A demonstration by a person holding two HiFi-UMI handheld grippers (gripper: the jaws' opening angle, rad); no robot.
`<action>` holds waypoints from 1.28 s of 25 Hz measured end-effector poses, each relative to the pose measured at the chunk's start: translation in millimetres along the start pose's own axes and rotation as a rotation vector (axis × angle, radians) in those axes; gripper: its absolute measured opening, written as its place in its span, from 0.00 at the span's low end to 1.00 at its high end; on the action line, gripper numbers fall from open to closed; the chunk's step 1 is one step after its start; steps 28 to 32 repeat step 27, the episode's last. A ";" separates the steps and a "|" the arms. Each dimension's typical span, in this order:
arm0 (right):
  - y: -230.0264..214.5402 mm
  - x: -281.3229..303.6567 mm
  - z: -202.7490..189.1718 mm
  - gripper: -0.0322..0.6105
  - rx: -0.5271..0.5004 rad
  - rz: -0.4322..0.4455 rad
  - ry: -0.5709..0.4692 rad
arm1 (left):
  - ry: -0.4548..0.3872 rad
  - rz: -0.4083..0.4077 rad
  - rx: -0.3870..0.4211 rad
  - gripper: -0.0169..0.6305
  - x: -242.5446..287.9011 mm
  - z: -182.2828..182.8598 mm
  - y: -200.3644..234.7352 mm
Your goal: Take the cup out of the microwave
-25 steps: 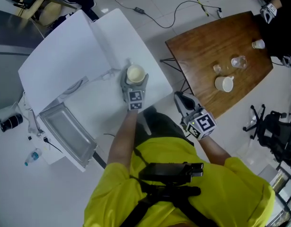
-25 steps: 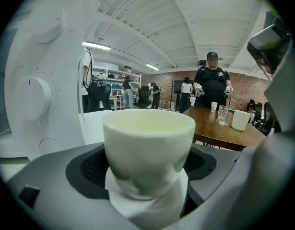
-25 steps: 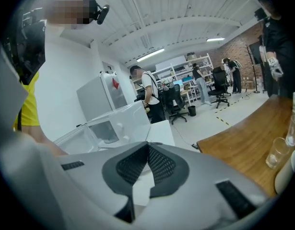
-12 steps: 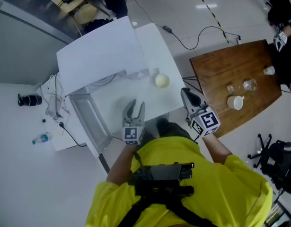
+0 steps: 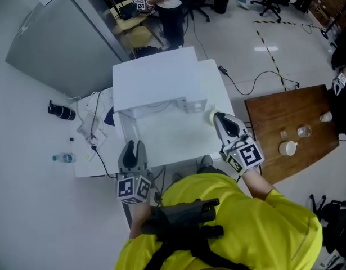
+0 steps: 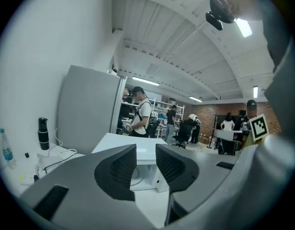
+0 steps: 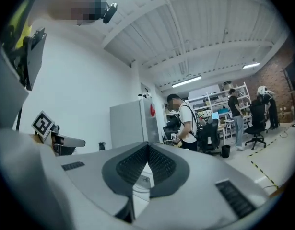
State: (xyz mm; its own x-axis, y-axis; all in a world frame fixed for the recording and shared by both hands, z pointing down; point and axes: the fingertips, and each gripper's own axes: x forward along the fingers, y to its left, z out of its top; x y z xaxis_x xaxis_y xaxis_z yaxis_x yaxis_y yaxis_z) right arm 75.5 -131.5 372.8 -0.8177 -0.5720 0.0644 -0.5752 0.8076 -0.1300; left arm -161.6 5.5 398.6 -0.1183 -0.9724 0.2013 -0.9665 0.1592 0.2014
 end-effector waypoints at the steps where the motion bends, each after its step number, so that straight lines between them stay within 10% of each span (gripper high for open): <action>1: 6.5 -1.3 4.4 0.06 -0.001 0.001 -0.010 | -0.012 -0.001 -0.015 0.22 -7.6 7.7 3.9; 32: 57.0 -3.2 2.7 0.05 0.004 -0.058 0.020 | 0.016 -0.144 0.072 0.14 -5.8 26.6 3.3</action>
